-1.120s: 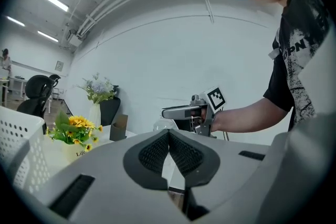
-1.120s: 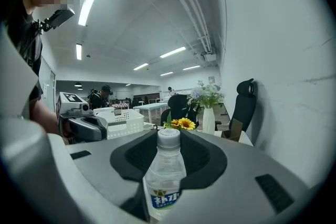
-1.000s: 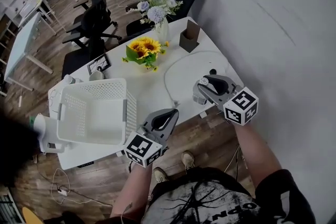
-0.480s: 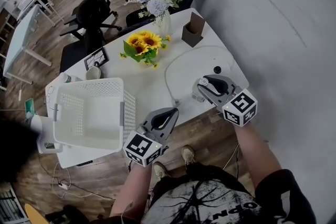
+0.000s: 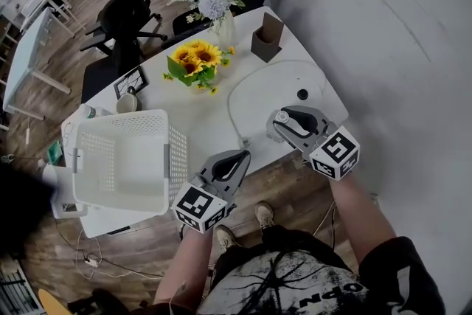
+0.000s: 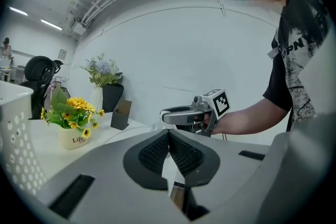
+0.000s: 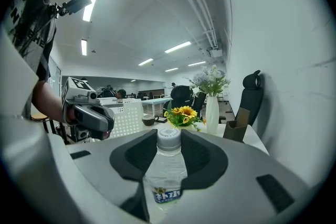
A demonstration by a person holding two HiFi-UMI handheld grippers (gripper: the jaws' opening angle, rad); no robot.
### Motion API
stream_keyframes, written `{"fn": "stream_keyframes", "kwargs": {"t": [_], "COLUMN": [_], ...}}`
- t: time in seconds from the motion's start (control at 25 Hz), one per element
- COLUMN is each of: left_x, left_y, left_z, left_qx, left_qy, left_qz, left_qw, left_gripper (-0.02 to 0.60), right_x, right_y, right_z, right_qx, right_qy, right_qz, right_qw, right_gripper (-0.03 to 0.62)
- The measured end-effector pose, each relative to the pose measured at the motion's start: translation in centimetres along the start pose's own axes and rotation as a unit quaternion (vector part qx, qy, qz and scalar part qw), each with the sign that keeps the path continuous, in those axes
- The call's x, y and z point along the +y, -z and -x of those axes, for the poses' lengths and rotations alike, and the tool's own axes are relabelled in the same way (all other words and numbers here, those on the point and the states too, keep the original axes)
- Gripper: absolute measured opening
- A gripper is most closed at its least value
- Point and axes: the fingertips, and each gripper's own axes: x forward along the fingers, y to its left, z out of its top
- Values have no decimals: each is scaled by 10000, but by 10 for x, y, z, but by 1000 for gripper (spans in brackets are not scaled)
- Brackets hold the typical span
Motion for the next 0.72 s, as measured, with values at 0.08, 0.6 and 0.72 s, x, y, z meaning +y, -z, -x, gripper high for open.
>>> {"fn": "stream_keyframes", "kwargs": {"t": [0.08, 0.6, 0.72], "left_x": [-2, -16, -18], "left_y": [0, -12, -15], "left_z": [0, 4, 6], "left_qx": [25, 2, -13], "left_qy": [7, -84, -133], "left_qz": [-2, -186, -249], "left_qw": [10000, 9998, 9996], "left_gripper": [11, 11, 11], "right_x": [1, -3, -3], "right_y": [1, -2, -7], "right_z": [1, 8, 15], "right_qx": [28, 196, 141], "right_qy": [-24, 74, 96], "right_qz": [-15, -106, -75], "right_qw": [10000, 9997, 9998], "right_gripper": [149, 186, 189]}}
